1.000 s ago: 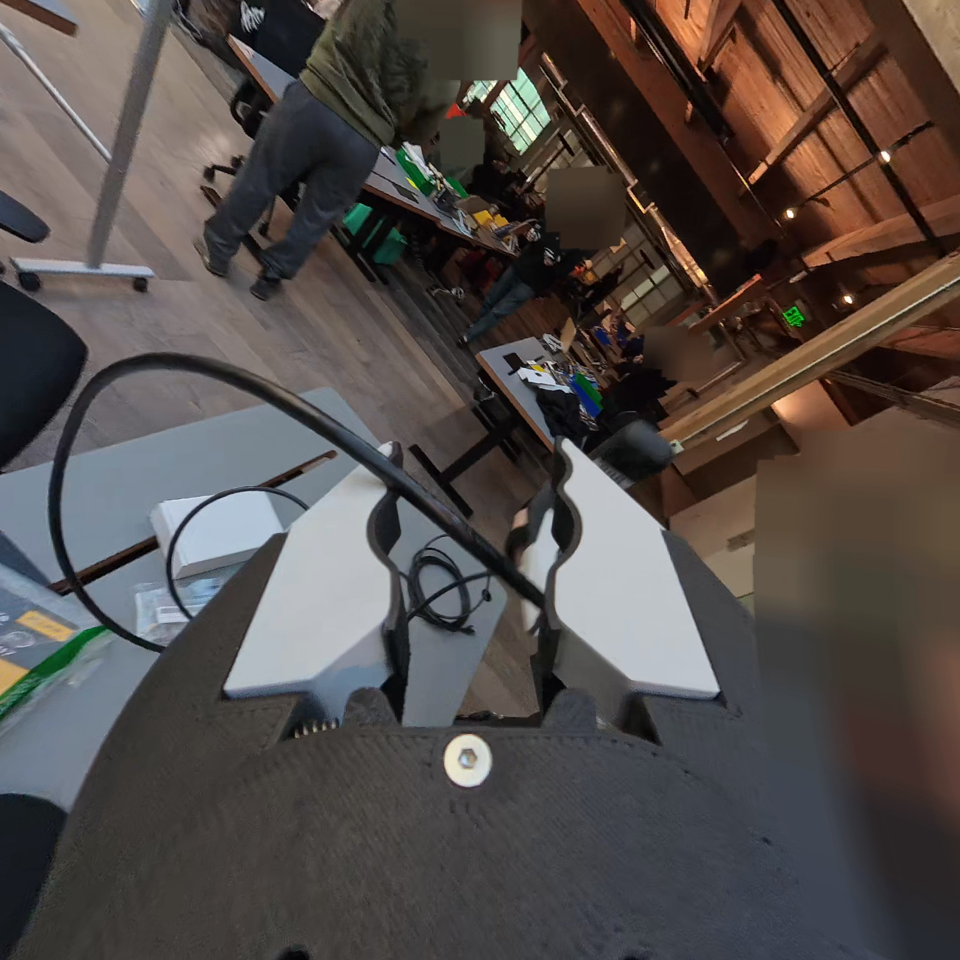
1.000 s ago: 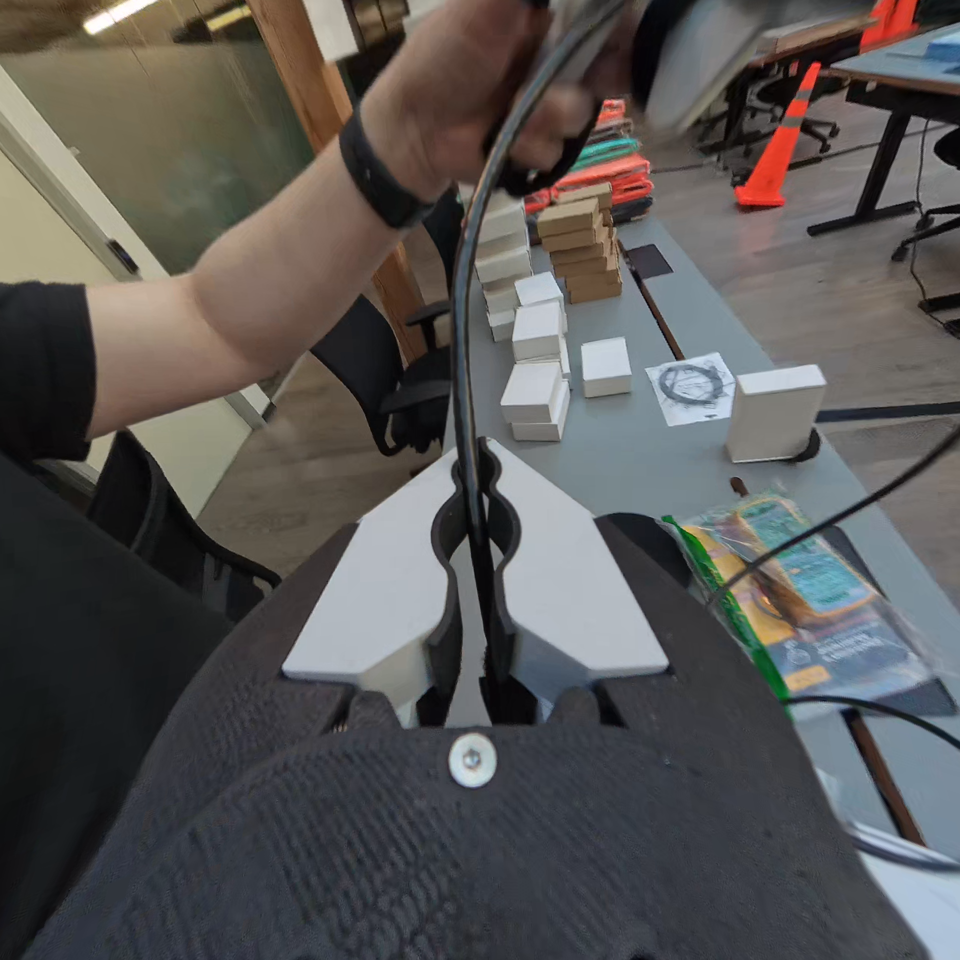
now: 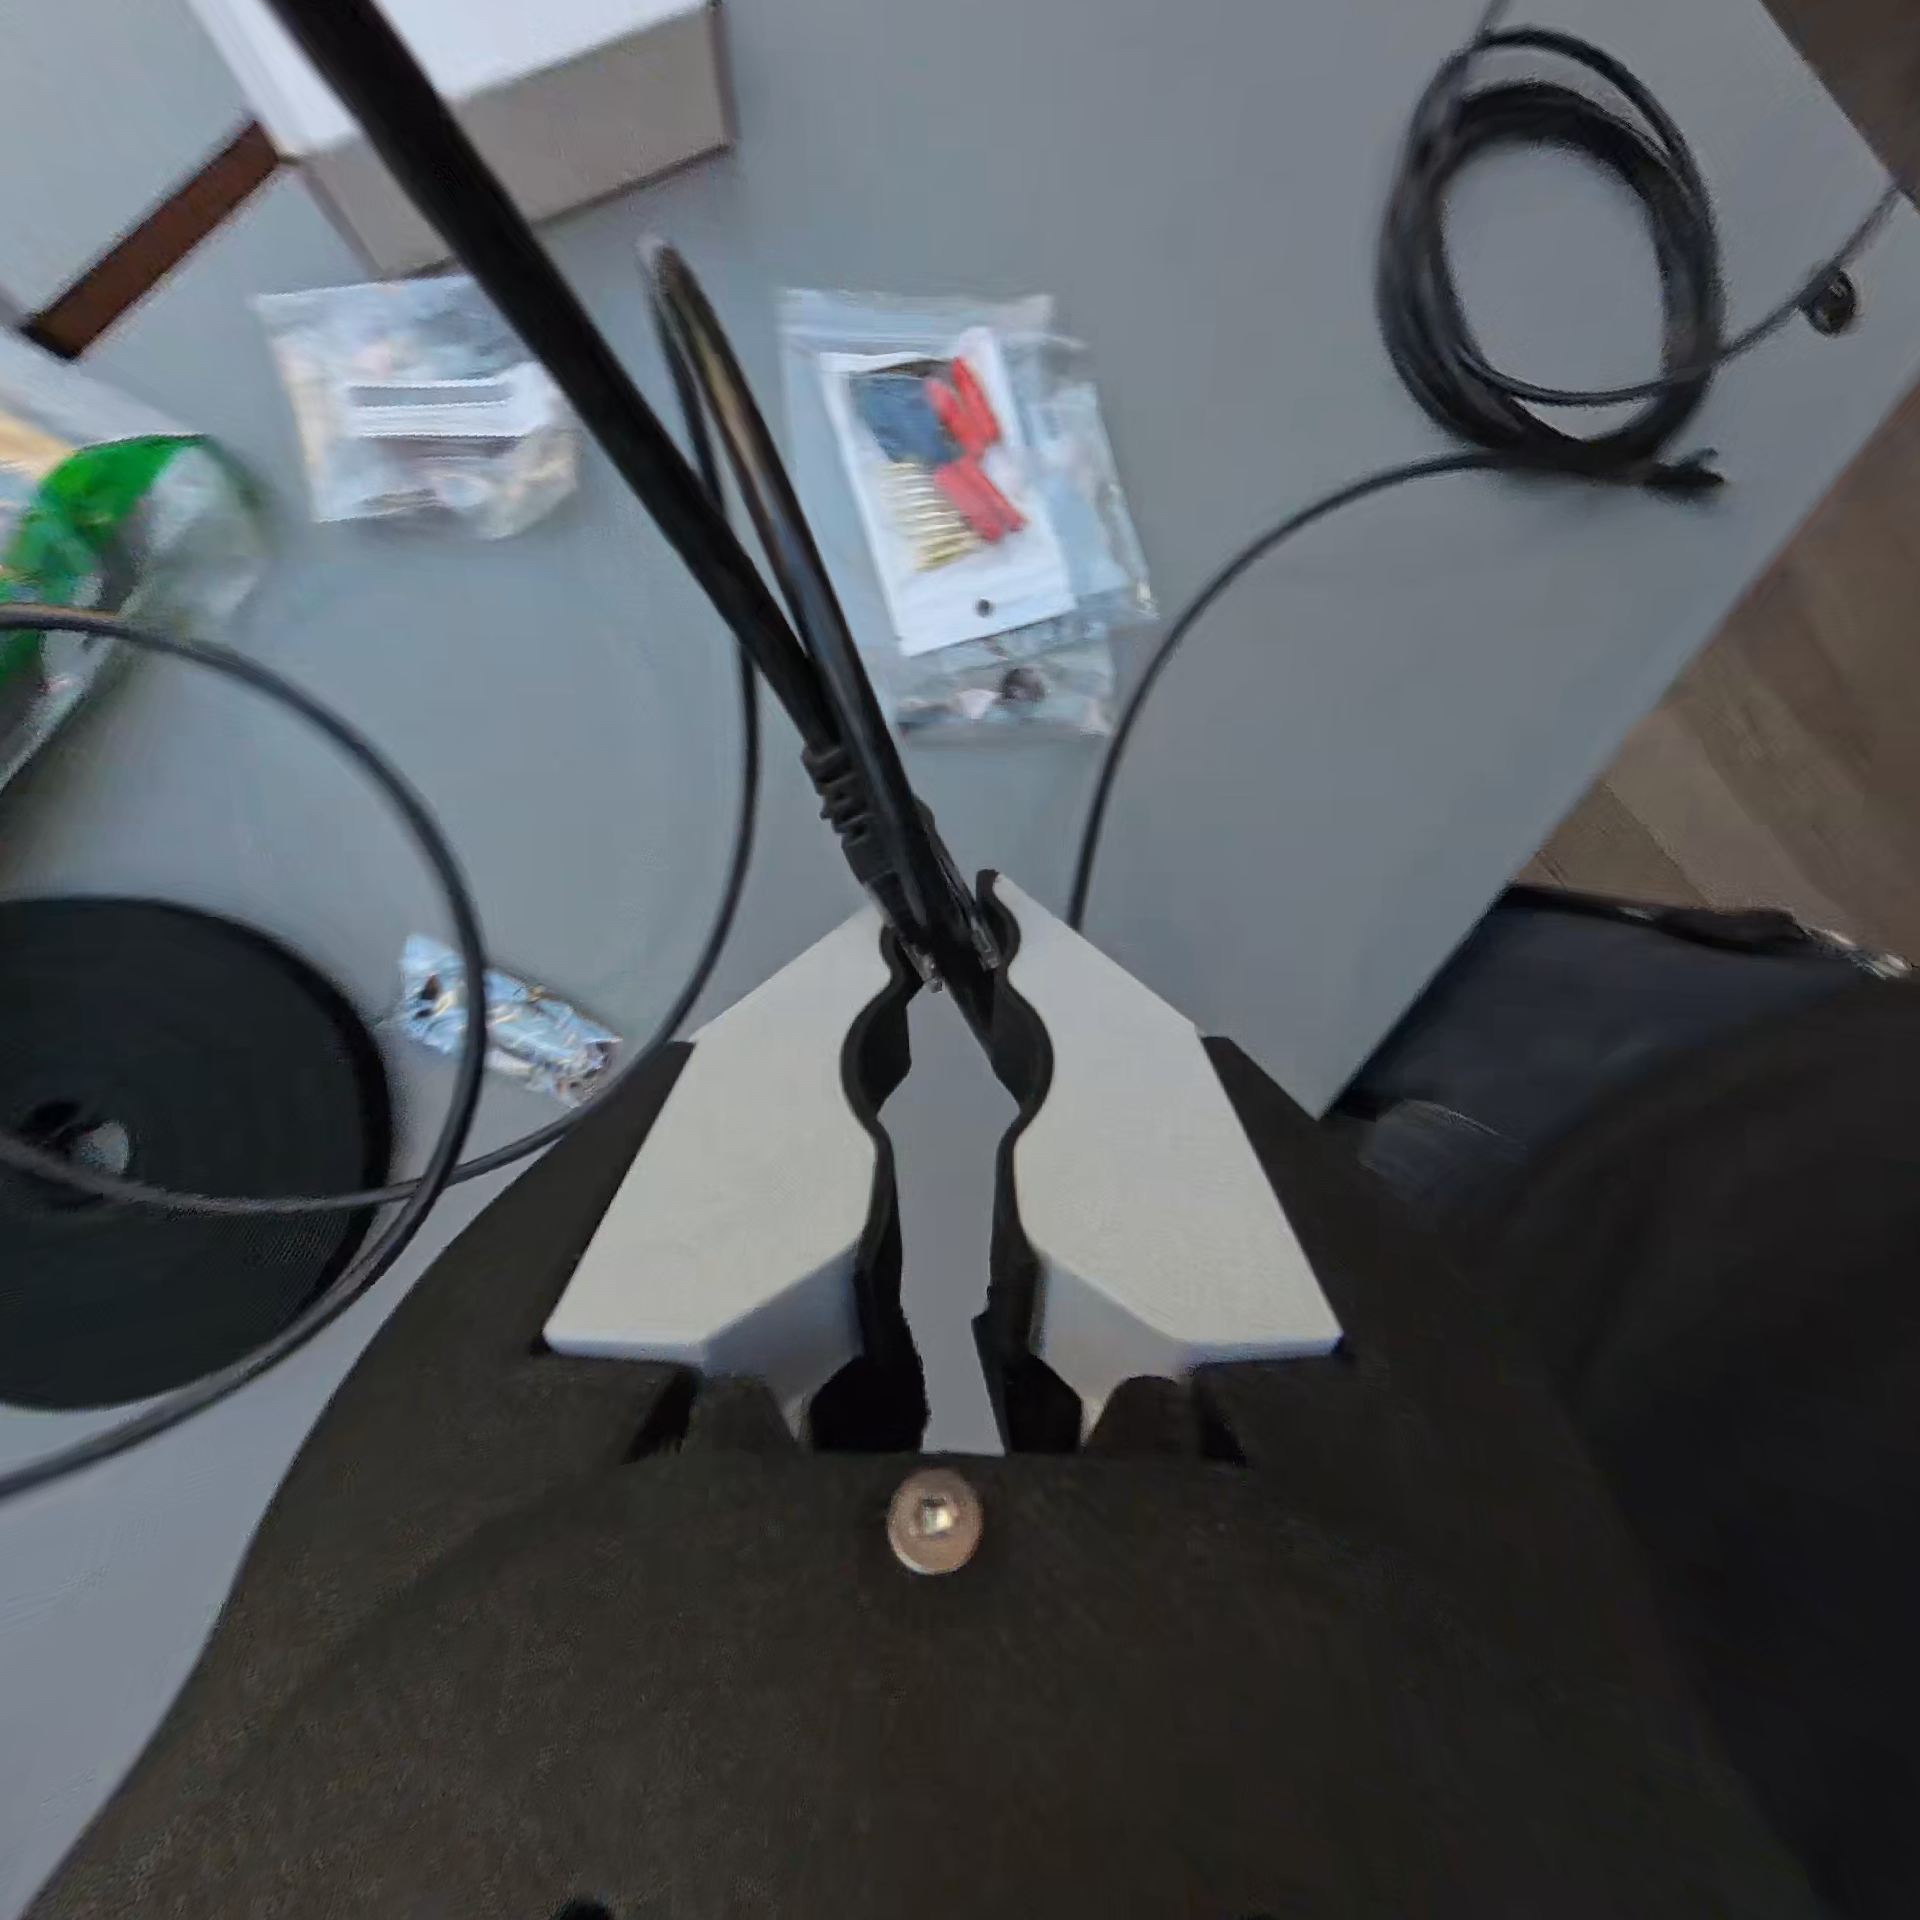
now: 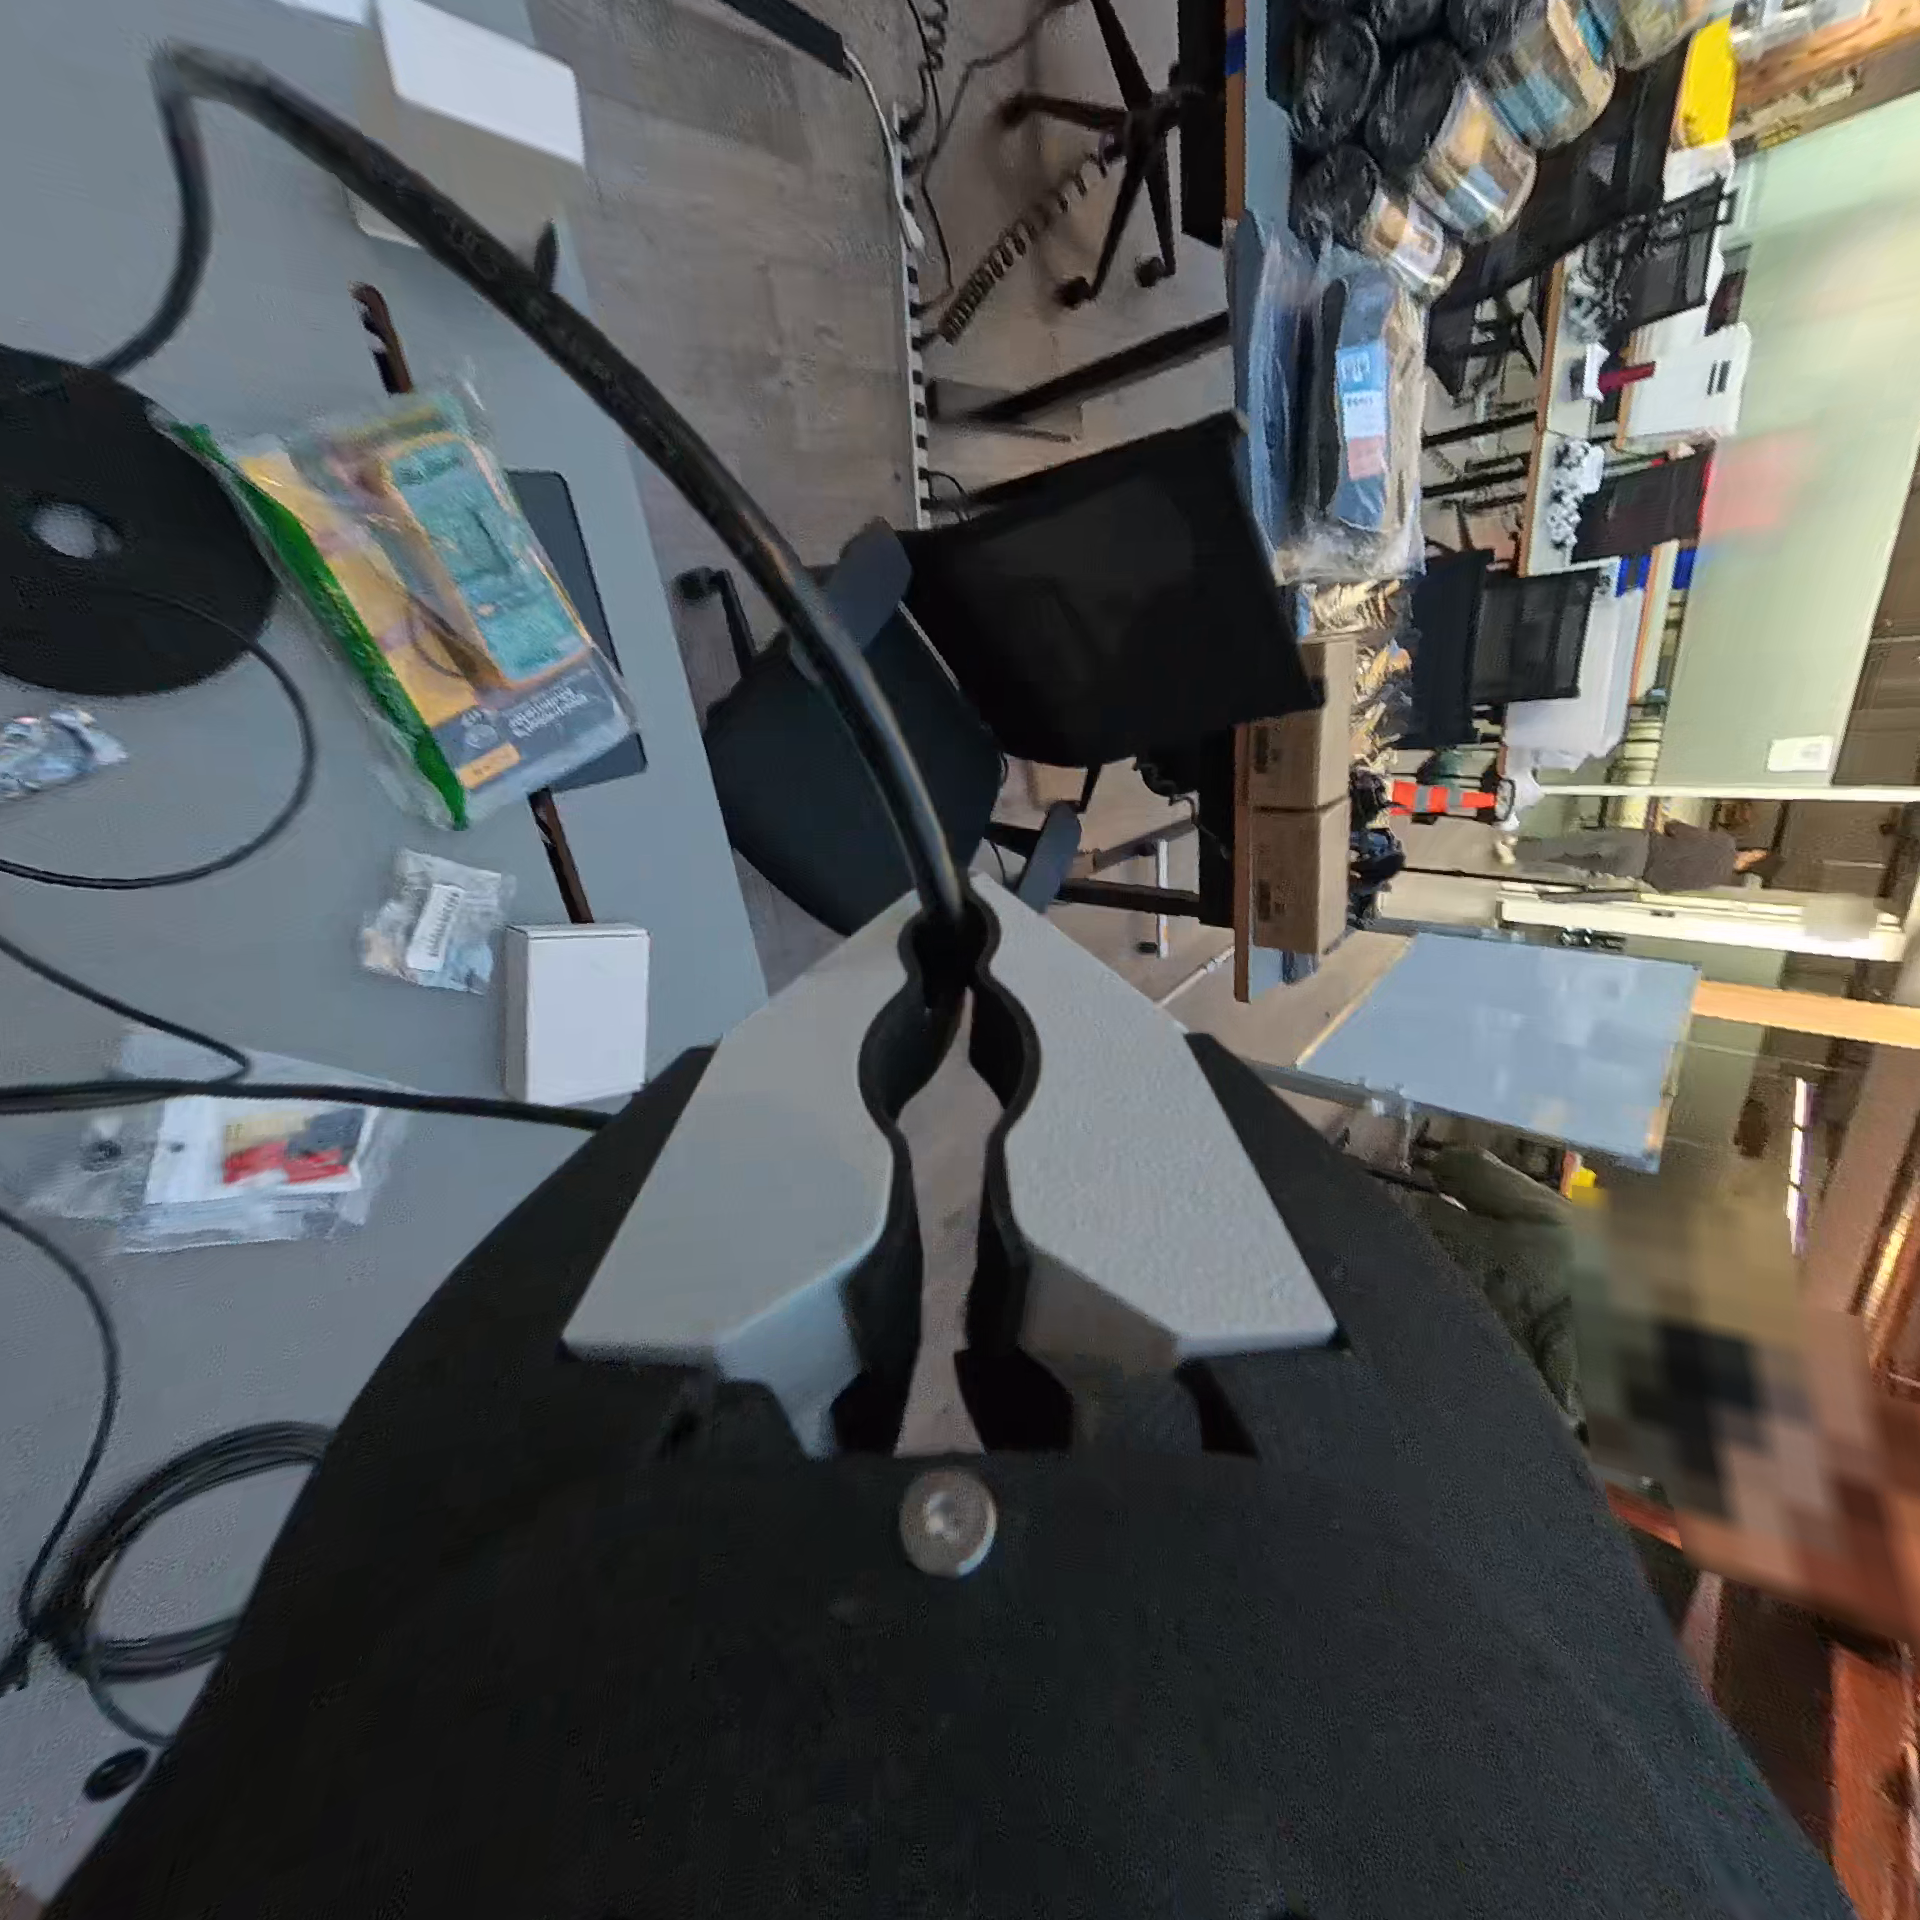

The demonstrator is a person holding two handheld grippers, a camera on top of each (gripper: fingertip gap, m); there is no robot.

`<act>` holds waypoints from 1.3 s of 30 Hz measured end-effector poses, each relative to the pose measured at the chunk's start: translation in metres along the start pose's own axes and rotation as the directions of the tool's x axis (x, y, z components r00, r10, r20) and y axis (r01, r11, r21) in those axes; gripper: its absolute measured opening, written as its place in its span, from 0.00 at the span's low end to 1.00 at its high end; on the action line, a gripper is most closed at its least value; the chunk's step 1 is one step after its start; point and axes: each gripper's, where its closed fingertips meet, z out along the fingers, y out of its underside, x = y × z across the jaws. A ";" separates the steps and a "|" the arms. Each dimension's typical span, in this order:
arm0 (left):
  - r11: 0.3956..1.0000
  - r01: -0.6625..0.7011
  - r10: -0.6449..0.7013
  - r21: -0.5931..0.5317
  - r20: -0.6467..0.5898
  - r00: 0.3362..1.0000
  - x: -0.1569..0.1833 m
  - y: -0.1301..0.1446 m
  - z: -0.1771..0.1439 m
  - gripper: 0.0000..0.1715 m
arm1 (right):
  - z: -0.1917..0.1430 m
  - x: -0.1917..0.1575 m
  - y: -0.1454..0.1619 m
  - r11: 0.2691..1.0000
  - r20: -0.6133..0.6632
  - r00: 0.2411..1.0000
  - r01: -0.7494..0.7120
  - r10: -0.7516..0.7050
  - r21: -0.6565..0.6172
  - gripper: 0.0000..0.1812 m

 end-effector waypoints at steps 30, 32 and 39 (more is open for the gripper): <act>0.339 -0.111 -0.131 0.934 0.163 0.978 -0.128 -0.080 -0.398 0.43 | -0.085 -0.119 -0.043 0.886 0.336 0.941 -0.192 0.044 0.421 0.00; 0.275 -0.286 -0.115 0.918 0.327 0.938 -0.101 -0.077 -0.432 0.41 | -0.091 -0.139 -0.035 0.876 0.330 0.944 -0.166 0.008 0.452 0.00; 0.462 -0.648 0.166 0.606 0.659 0.734 0.003 -0.127 -0.399 0.46 | -0.135 -0.216 -0.015 0.809 0.346 0.911 -0.023 -0.225 0.587 0.00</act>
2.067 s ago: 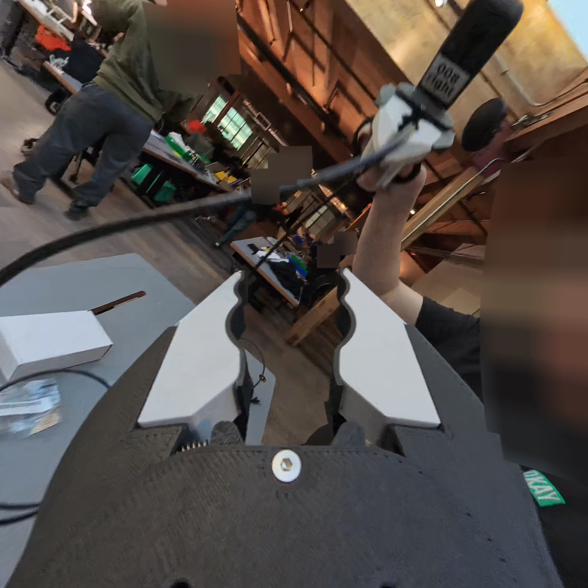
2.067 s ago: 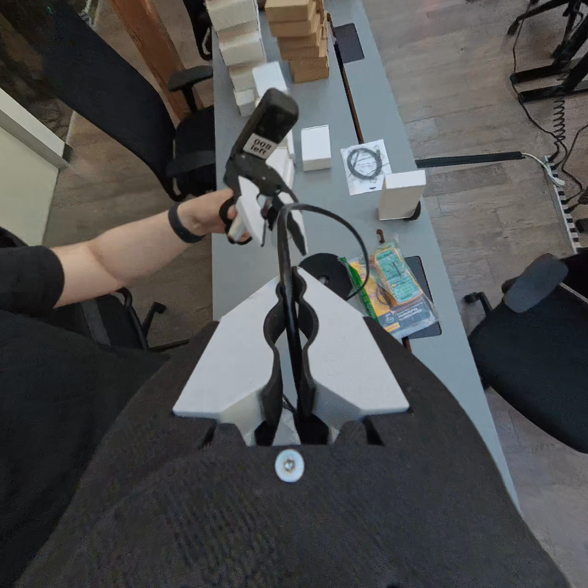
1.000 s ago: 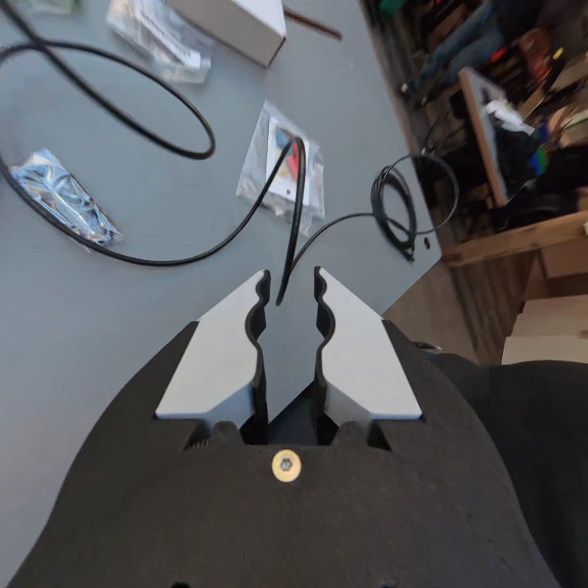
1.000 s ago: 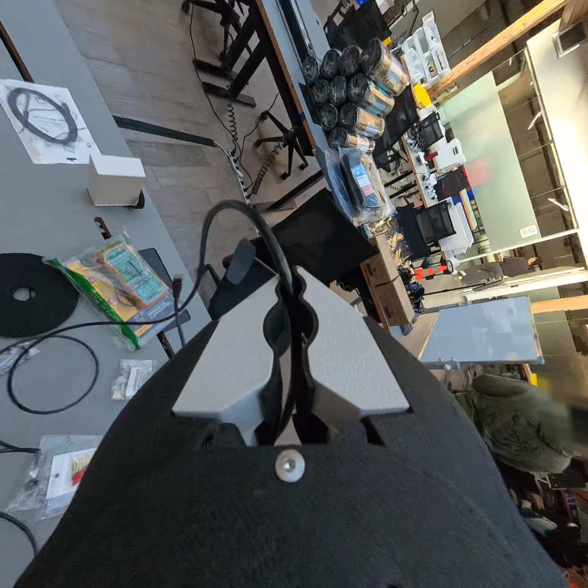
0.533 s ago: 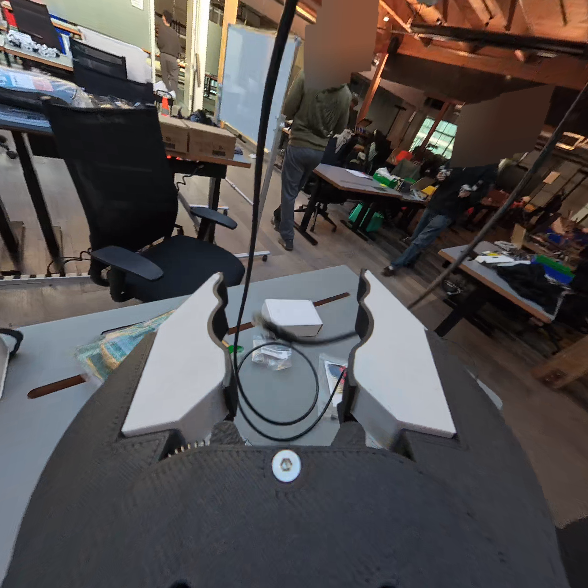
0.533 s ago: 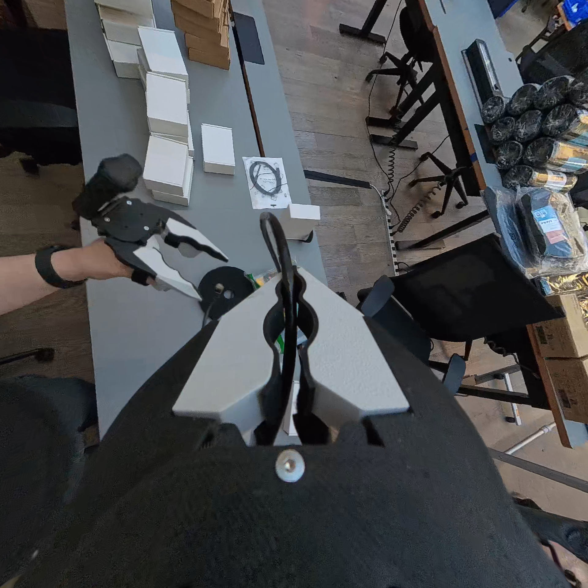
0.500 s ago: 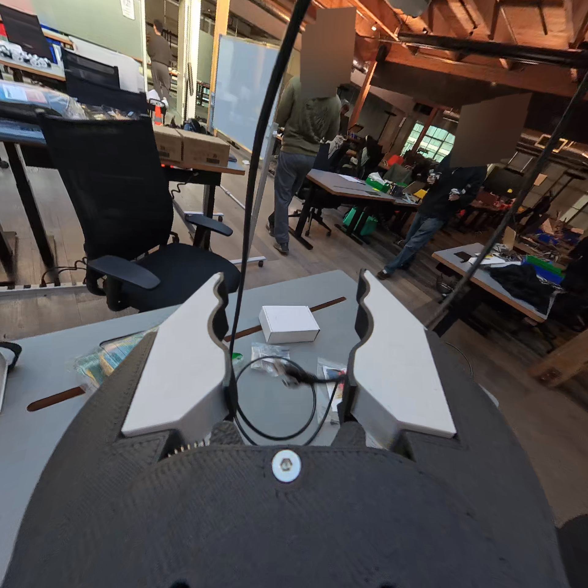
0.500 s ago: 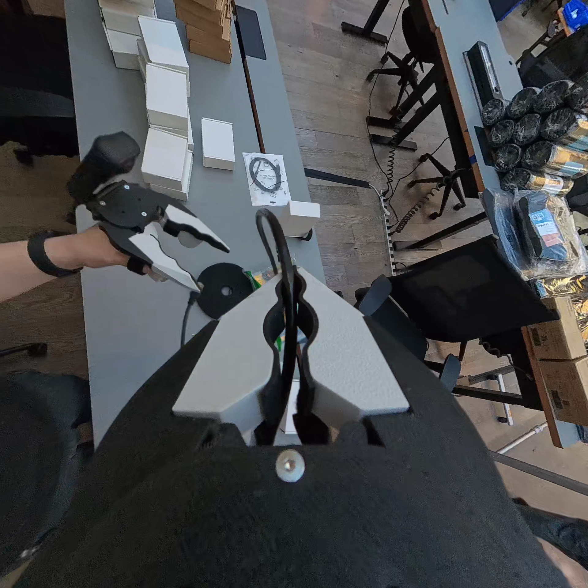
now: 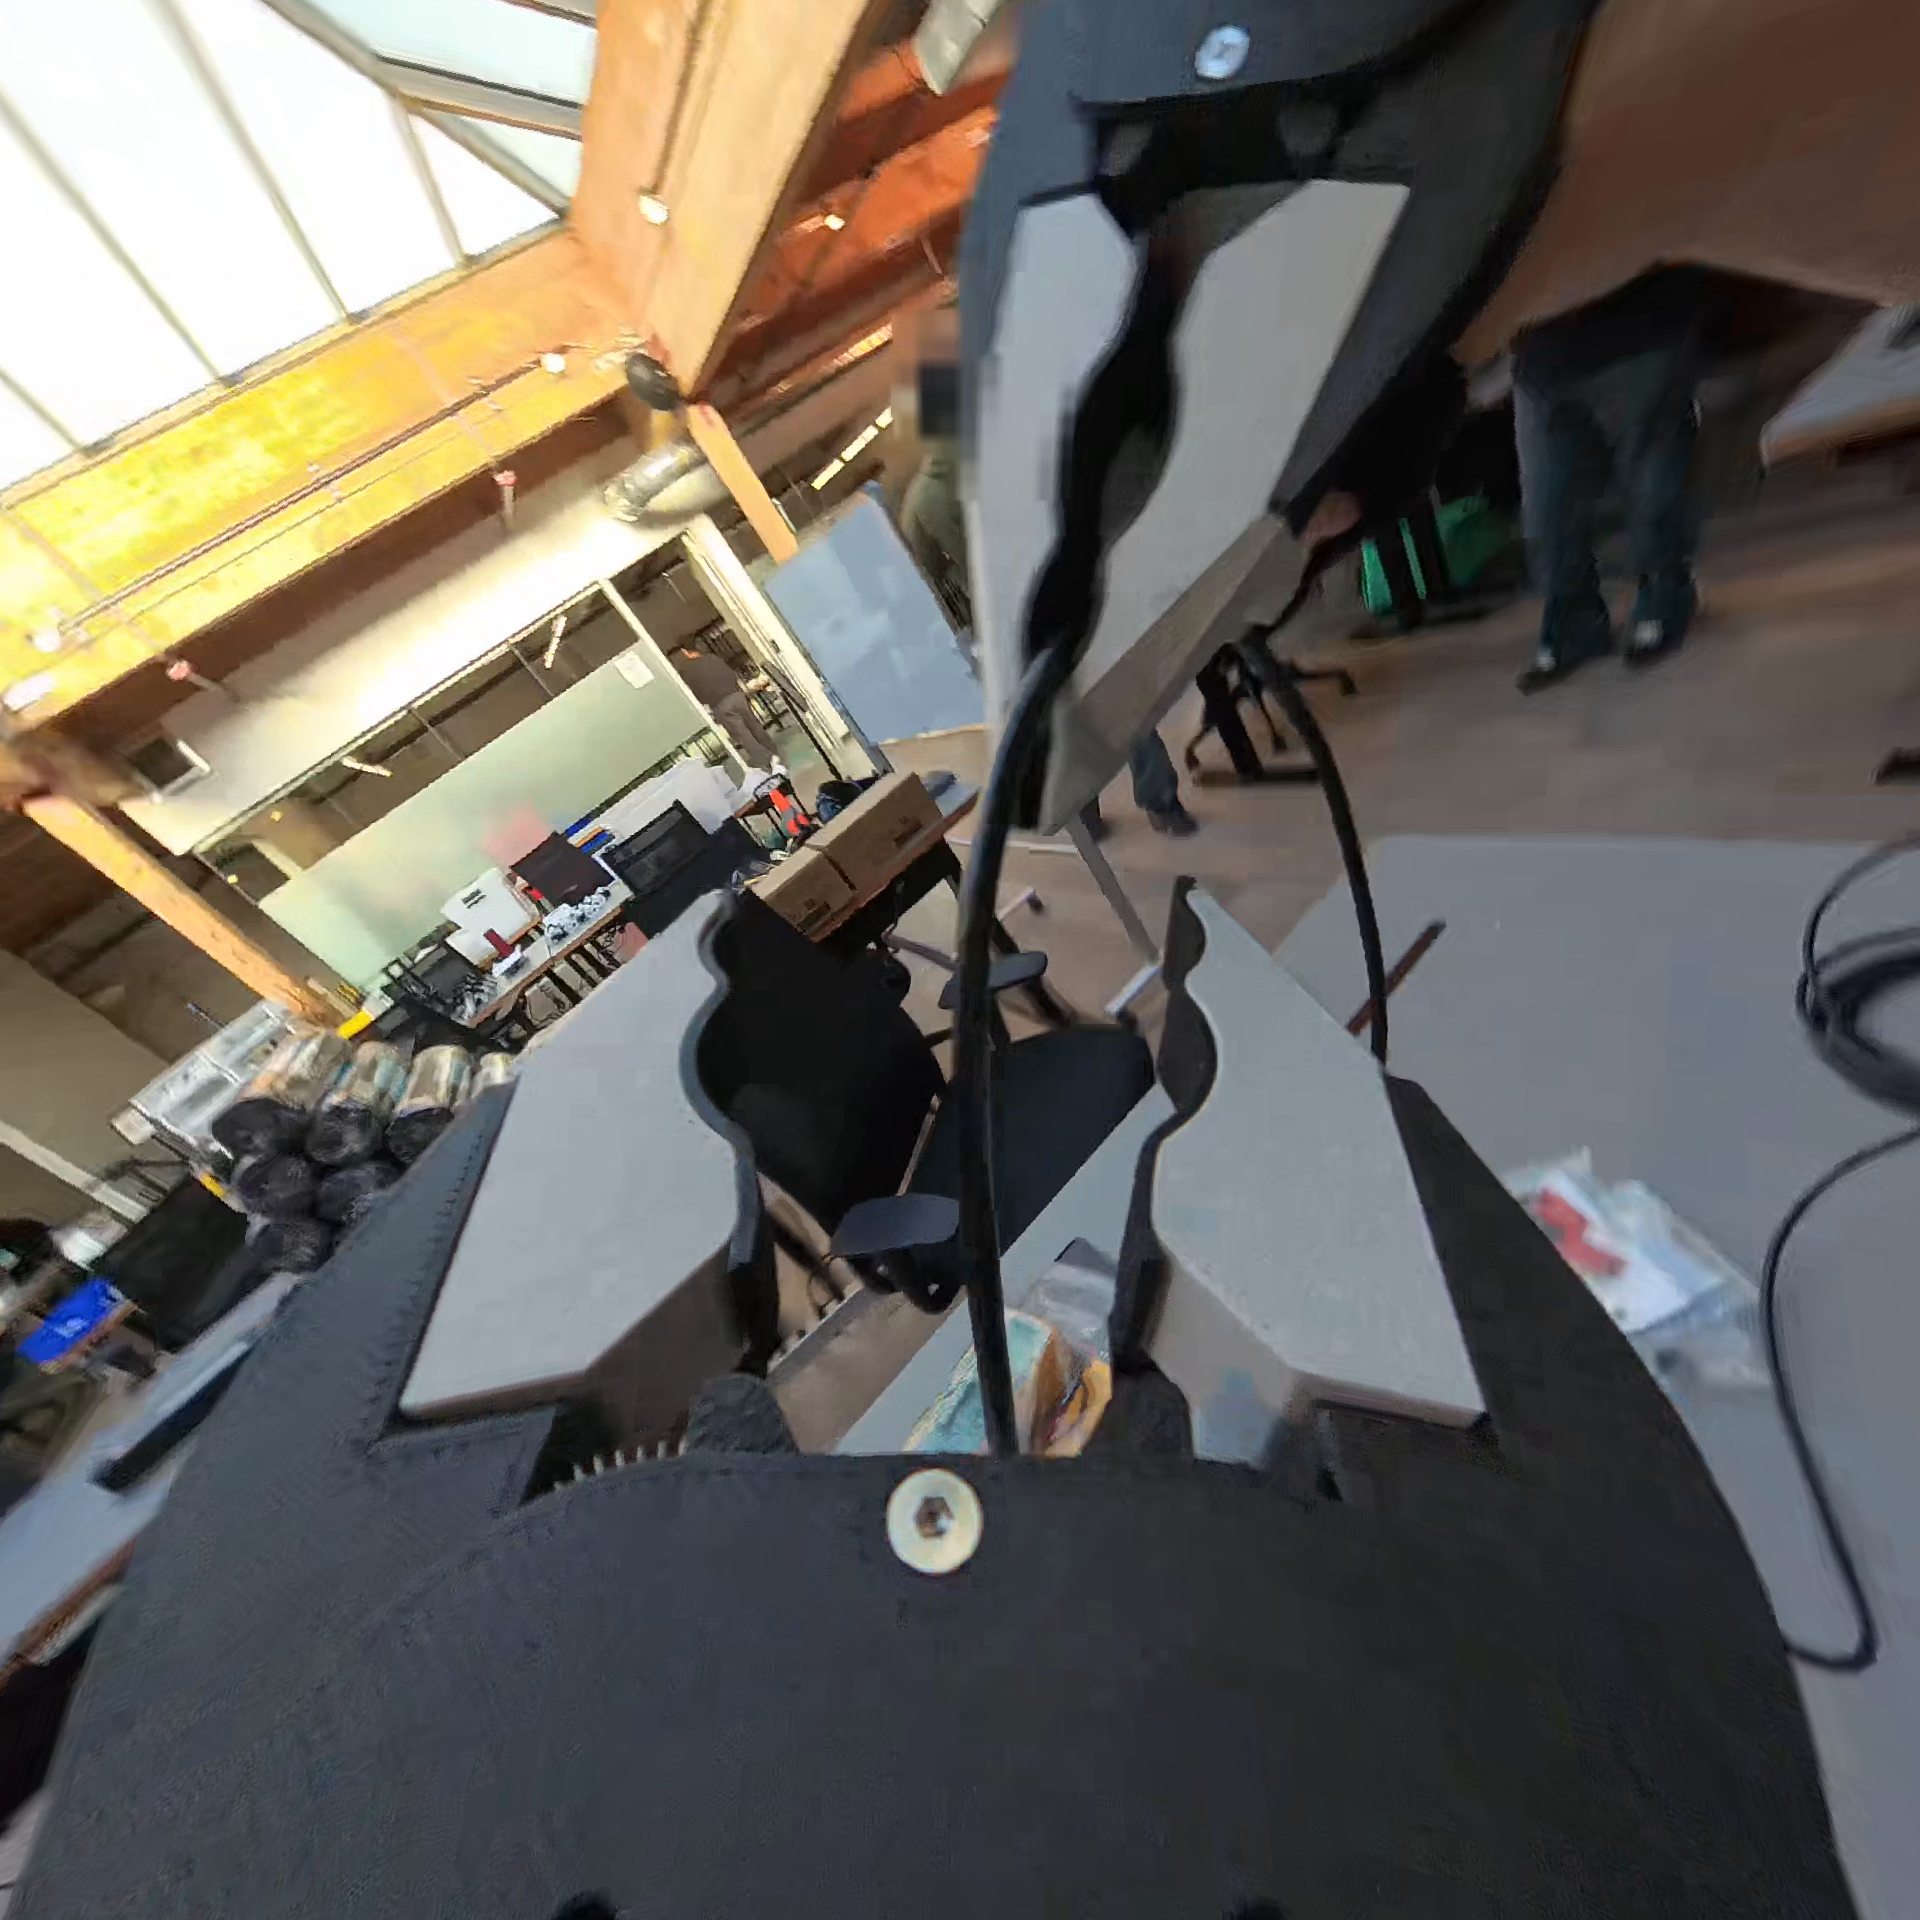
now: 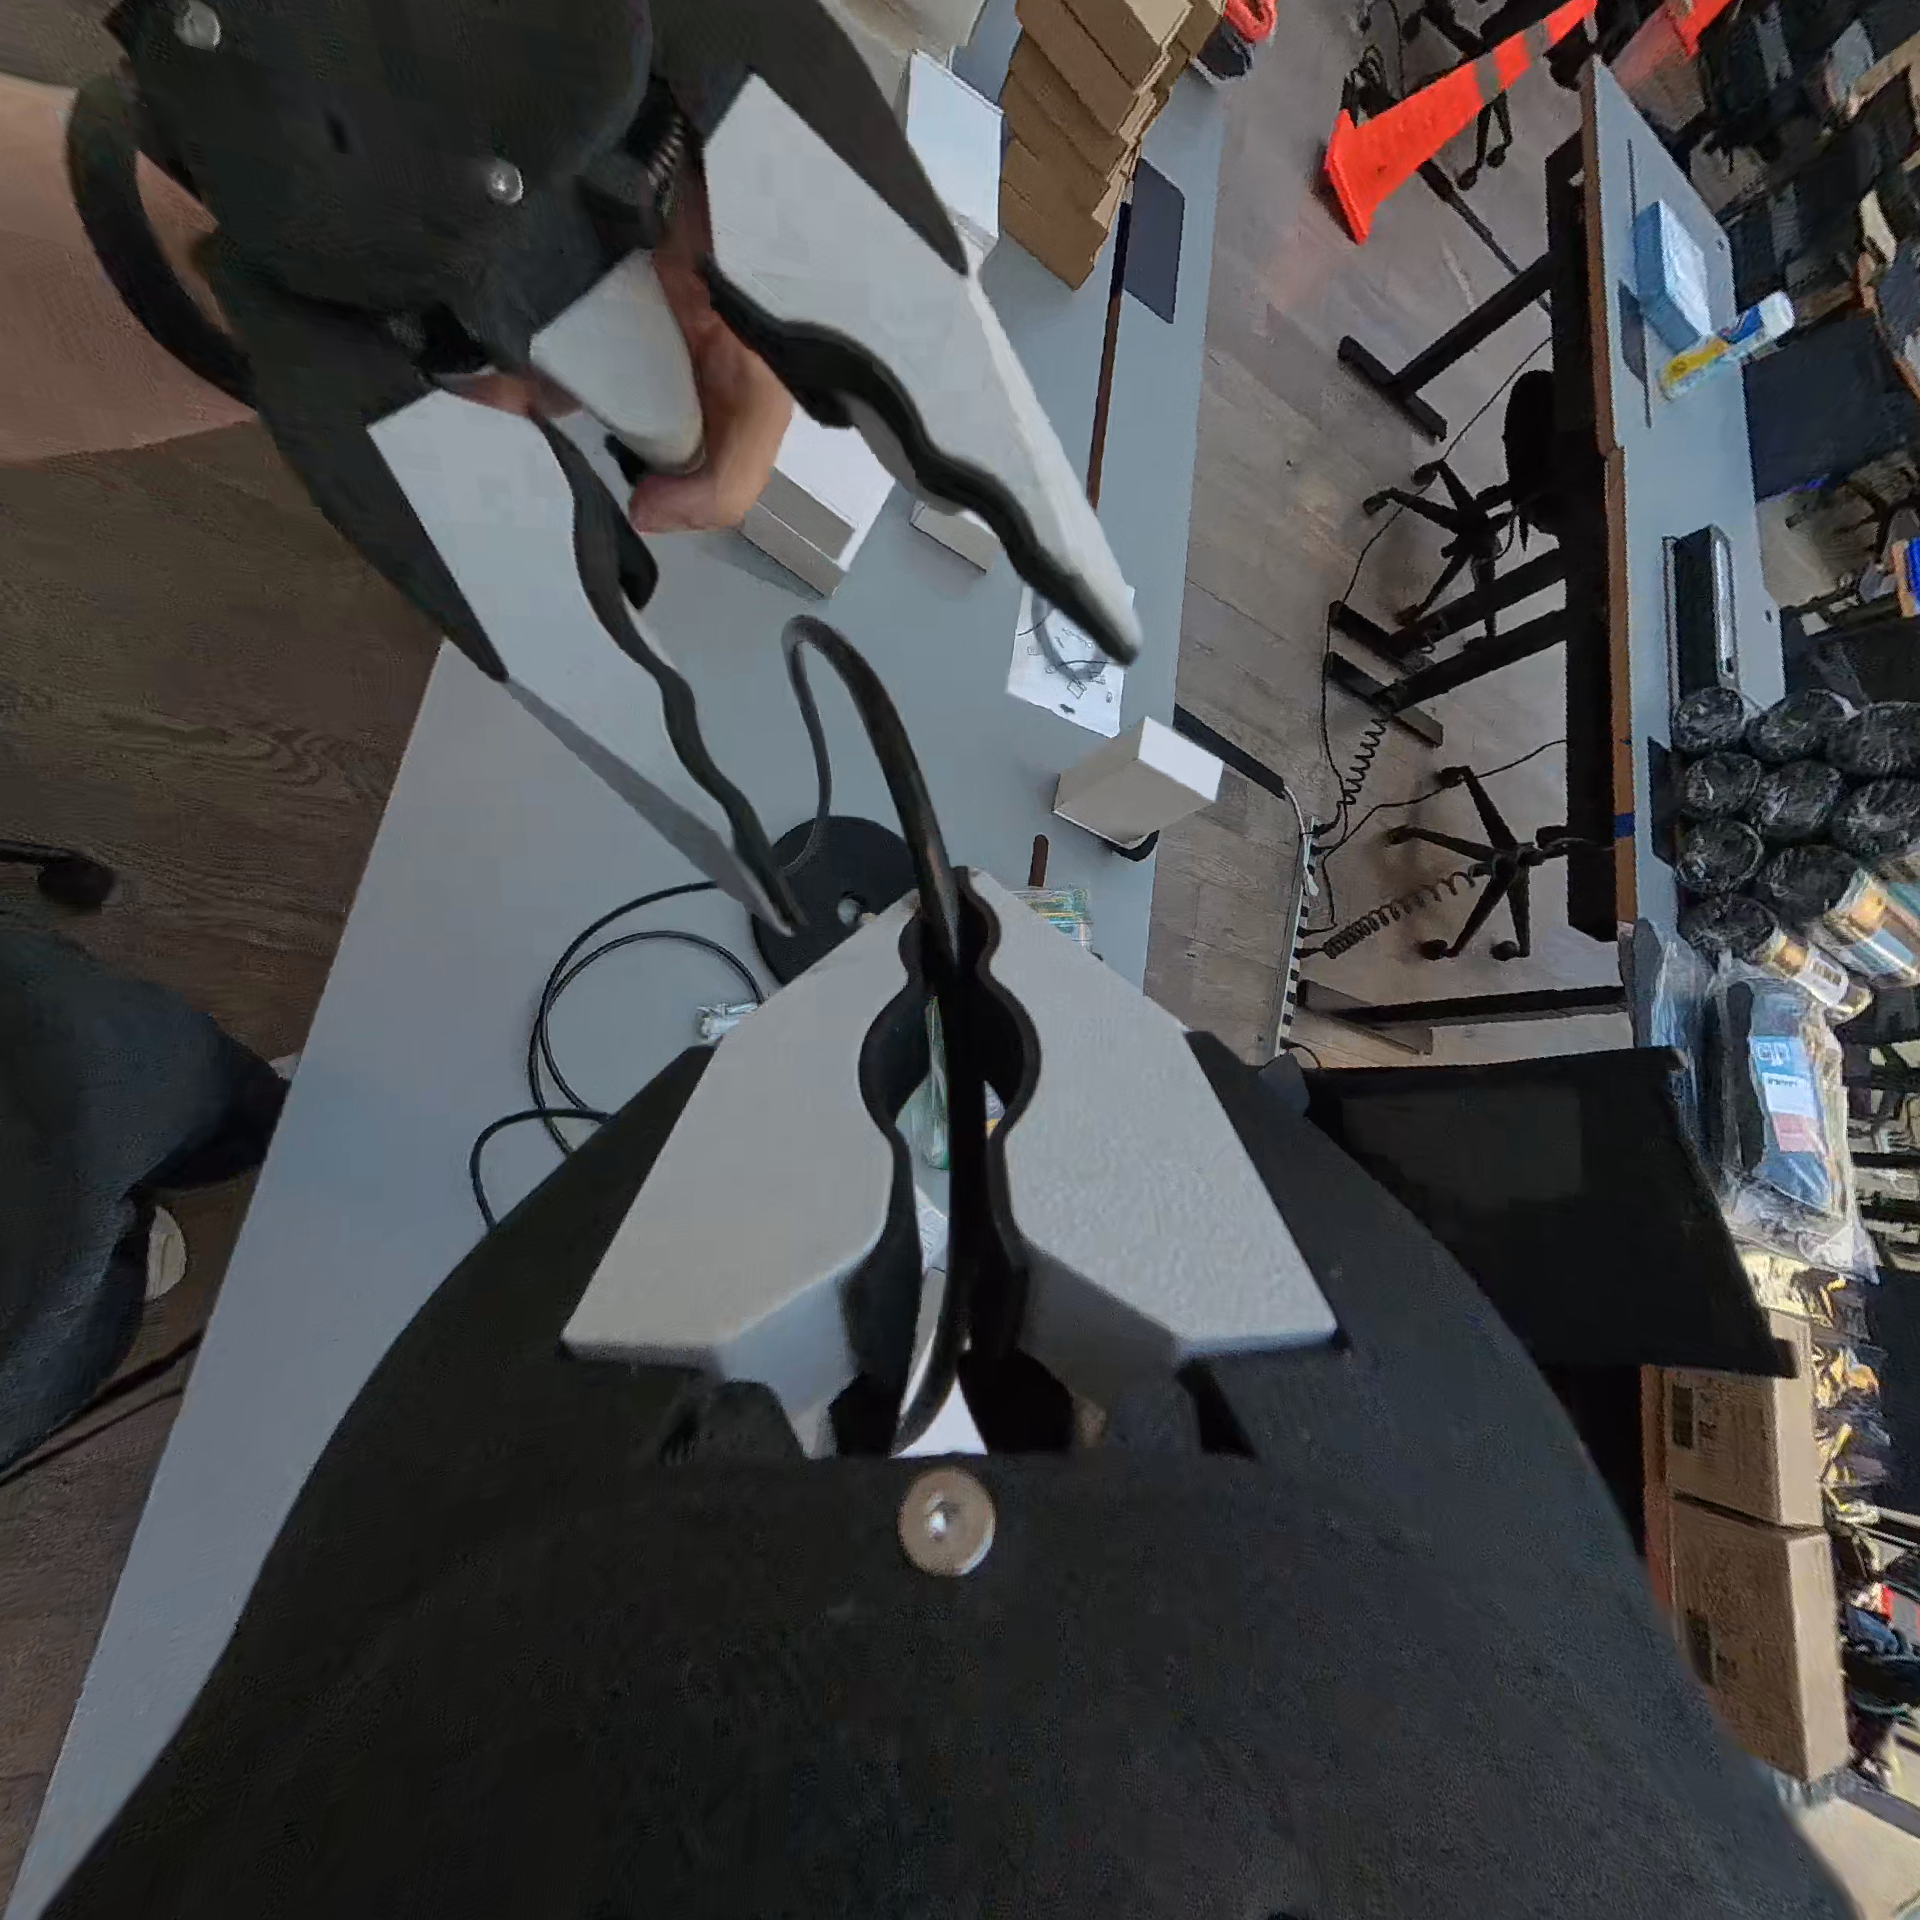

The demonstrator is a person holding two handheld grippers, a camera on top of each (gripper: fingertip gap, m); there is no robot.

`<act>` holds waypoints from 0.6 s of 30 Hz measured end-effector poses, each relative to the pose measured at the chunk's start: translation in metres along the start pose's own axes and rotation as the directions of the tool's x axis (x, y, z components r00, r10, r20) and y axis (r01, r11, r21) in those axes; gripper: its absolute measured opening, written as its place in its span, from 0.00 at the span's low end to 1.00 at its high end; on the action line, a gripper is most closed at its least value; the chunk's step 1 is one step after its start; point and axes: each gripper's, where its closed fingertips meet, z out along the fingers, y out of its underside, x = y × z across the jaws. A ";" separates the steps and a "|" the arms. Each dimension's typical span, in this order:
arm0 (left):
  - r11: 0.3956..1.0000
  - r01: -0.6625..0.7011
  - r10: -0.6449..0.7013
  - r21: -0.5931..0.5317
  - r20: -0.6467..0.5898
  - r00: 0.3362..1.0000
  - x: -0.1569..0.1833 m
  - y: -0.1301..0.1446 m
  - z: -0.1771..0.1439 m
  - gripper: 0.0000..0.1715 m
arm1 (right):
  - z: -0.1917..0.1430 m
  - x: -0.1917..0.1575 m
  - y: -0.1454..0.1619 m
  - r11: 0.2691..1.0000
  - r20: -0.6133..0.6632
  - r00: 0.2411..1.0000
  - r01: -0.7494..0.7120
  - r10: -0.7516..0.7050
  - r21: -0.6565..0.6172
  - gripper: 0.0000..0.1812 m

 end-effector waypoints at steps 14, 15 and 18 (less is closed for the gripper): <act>0.852 -0.130 0.105 -0.507 -0.079 0.991 -0.005 0.043 0.018 0.00 | -0.087 0.008 0.116 0.735 -0.192 0.796 -0.397 0.574 0.549 0.24; 0.836 -0.119 0.113 -0.536 -0.043 0.993 -0.020 0.053 0.008 0.00 | -0.087 0.001 0.138 0.716 -0.207 0.761 -0.429 0.615 0.550 0.27; 0.814 -0.019 0.081 -0.580 0.080 0.994 -0.079 0.076 -0.029 0.00 | -0.046 -0.056 0.214 0.669 -0.207 0.672 -0.554 0.711 0.496 0.36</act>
